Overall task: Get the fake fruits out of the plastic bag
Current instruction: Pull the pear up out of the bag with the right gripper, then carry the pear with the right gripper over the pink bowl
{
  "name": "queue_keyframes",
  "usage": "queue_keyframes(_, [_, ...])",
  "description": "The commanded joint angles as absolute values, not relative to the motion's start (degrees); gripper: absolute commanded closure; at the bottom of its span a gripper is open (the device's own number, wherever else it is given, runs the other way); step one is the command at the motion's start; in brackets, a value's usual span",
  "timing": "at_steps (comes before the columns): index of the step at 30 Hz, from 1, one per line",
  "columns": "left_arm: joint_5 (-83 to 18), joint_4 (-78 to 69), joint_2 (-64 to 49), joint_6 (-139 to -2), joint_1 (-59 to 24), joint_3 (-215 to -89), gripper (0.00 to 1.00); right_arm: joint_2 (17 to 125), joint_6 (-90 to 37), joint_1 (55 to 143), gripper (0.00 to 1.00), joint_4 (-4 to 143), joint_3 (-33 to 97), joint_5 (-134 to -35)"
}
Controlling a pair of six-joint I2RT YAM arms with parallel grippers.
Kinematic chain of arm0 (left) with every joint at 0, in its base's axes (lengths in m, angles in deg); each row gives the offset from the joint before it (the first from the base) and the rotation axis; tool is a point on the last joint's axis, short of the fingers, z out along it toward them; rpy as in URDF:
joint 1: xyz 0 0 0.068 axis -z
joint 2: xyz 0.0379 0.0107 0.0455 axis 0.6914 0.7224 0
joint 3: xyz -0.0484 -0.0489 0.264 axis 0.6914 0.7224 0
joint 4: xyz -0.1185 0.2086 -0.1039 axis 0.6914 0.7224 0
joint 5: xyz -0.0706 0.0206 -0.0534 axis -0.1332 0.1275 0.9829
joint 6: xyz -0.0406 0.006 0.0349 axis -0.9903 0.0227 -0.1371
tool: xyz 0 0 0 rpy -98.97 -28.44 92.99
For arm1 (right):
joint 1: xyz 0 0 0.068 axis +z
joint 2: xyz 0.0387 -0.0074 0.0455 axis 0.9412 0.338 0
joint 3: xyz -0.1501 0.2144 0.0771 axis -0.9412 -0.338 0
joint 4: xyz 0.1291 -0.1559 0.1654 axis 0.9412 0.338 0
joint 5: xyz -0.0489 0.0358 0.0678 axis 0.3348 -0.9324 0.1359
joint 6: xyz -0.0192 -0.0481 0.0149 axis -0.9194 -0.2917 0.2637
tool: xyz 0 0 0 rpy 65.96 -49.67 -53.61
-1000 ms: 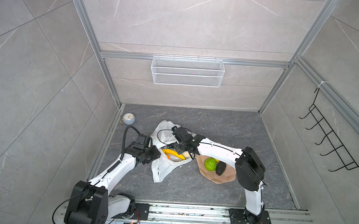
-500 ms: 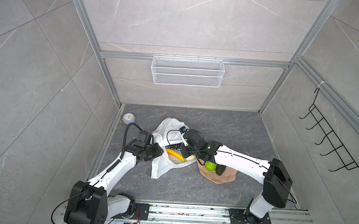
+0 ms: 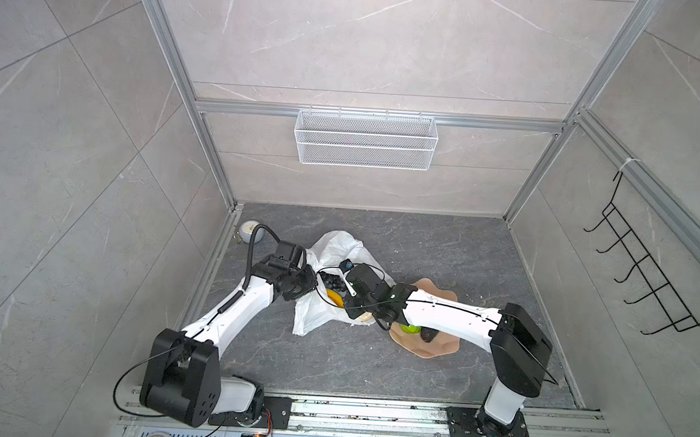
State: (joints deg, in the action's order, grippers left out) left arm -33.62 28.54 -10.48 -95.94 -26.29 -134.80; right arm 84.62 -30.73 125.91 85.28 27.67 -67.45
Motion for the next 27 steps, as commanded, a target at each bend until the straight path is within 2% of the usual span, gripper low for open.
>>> queue_keyframes(1, [-36.0, 30.4, -5.6, -95.4, -27.4, -139.9, 0.79, 80.0, -32.2, 126.8, 1.0, 81.2, 25.2, -70.8])
queue_keyframes(7, [-36.6, 29.8, -0.8, -96.8, -30.9, -142.0, 0.87, 73.0, -32.5, 126.9, 1.0, 75.8, 19.3, -73.9])
queue_keyframes(14, [-38.9, 30.3, -0.9, -96.8, -36.9, -141.2, 0.93, 68.4, -31.3, 126.7, 1.0, 73.5, 16.9, -75.6])
queue_keyframes(19, [-36.9, 28.2, -5.0, -96.3, -34.1, -141.8, 0.96, 76.8, -31.7, 126.7, 1.0, 77.0, 22.3, -70.8])
queue_keyframes(23, [-27.0, 22.1, -6.7, -100.5, -29.9, -142.6, 0.97, 83.6, -31.9, 127.0, 1.0, 73.5, 25.9, -76.7])
queue_keyframes(27, [-26.2, 22.4, -6.0, -101.8, -28.7, -145.0, 0.98, 84.8, -31.5, 127.8, 1.0, 69.6, 27.3, -79.2])
